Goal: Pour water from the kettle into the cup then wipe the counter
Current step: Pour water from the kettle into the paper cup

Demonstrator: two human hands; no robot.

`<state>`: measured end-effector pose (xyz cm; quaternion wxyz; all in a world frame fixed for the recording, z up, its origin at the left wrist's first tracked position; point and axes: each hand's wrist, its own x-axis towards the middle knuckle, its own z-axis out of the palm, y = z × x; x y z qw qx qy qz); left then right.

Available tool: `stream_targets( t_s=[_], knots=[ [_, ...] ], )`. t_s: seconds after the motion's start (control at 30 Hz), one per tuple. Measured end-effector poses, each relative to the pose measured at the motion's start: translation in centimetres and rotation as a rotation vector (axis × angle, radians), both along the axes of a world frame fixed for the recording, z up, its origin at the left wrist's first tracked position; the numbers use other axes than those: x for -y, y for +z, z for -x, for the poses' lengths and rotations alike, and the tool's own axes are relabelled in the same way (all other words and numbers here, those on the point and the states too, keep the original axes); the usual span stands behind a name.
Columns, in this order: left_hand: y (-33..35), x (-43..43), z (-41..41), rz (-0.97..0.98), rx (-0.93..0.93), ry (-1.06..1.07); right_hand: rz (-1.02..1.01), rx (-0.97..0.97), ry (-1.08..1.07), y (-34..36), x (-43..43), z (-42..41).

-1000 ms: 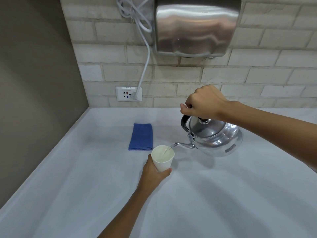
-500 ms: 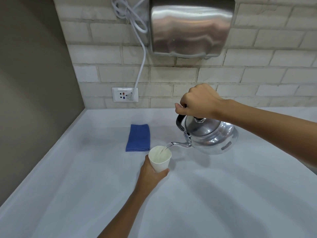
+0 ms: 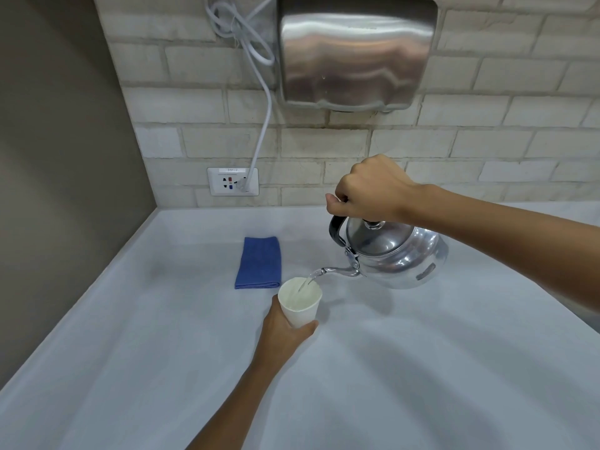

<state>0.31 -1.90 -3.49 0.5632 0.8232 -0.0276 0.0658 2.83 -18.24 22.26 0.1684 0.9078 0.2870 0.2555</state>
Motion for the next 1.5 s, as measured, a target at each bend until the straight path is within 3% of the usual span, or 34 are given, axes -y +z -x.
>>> stream_targets(
  t_s=[1.5],
  knots=[
    [0.4,0.14,0.25,0.002,0.007,-0.001,0.032,0.015,-0.001,0.53,0.24,0.09]
  ],
)
